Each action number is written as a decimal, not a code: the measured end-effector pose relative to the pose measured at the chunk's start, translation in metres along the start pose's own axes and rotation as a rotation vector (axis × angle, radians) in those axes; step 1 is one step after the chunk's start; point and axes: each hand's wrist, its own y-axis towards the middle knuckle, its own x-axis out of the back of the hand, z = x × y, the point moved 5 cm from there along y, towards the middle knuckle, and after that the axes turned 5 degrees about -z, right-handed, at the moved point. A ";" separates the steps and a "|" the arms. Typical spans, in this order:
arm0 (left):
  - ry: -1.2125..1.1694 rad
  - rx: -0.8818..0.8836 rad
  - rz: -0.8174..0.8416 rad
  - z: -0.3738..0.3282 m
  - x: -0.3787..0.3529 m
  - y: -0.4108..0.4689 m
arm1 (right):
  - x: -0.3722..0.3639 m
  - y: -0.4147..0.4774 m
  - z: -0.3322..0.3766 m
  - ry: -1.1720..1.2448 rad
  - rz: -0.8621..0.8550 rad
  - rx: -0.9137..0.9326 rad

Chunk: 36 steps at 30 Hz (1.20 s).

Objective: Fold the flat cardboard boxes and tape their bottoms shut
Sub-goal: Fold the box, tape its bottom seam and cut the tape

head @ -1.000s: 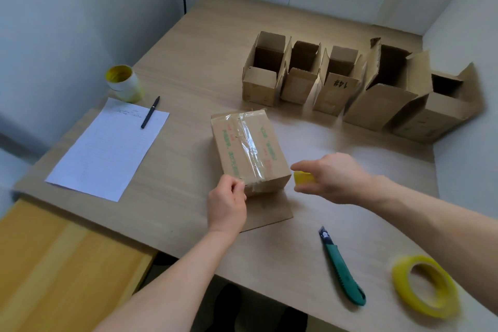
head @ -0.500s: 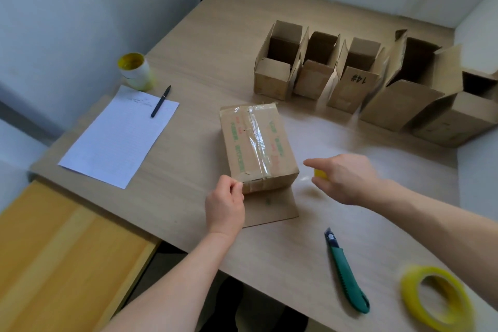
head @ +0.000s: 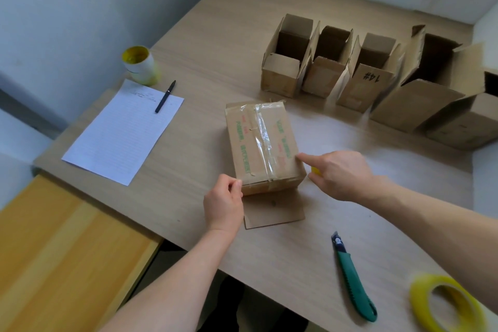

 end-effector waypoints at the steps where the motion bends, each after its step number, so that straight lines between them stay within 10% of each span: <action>1: 0.012 -0.005 0.004 0.002 -0.001 0.001 | -0.003 0.001 0.001 0.002 -0.001 0.008; 6: 0.014 0.047 0.012 0.007 -0.002 0.006 | -0.014 0.001 0.003 0.058 -0.109 0.050; 11: -0.281 0.629 -0.080 0.015 0.002 0.010 | -0.019 0.000 0.004 0.109 -0.140 0.062; 14: 0.083 0.131 -0.166 -0.018 0.015 0.030 | -0.021 0.000 0.004 0.128 -0.112 0.069; 16: 0.448 -0.518 0.105 -0.059 -0.013 0.030 | -0.022 -0.001 0.003 0.141 -0.095 0.057; 18: 0.770 -0.777 0.517 -0.067 -0.048 0.022 | -0.021 0.000 0.005 0.155 -0.093 0.055; 26: 1.062 -0.901 0.650 -0.055 -0.062 0.026 | -0.005 -0.002 0.004 0.172 0.051 0.021; 36: 0.764 -1.053 0.597 -0.065 -0.041 0.002 | -0.011 -0.050 0.026 0.577 0.351 -0.173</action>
